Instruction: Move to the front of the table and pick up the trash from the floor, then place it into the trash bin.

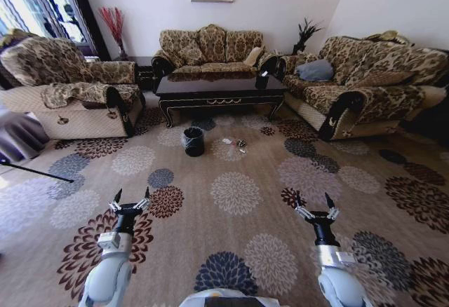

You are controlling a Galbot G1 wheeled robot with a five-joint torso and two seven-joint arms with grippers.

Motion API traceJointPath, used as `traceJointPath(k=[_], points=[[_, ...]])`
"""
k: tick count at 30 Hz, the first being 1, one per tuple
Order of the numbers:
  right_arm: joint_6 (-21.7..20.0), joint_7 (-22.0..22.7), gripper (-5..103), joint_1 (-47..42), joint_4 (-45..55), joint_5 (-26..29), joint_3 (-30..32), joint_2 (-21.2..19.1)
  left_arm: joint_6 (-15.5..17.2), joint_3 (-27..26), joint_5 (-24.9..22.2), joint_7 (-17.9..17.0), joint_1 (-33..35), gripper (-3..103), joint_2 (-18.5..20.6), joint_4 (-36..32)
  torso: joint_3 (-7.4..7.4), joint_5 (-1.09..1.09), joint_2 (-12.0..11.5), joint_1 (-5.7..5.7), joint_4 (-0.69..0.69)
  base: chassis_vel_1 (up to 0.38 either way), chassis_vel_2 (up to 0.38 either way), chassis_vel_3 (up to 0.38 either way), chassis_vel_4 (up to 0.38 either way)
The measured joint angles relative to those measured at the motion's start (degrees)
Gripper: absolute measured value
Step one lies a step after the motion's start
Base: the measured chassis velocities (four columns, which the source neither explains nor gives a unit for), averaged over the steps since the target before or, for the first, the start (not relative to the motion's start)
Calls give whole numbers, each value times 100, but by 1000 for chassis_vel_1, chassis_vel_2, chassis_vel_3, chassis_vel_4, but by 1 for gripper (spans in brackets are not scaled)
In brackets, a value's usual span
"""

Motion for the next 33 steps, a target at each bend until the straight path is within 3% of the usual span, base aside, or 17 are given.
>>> traceJointPath(k=[24,33], points=[[23,0,100,-4,-2,-6,-2,-25,-45,-1,-19,6,18,100,7,-7,-302,0,-523,-220,1,6,10,6,5],[28,0,100,4,-24,-7,-15,5,-105,-2,6,17,-9,100,1,39,-355,0,-617,-257,0,14,9,9,11]])
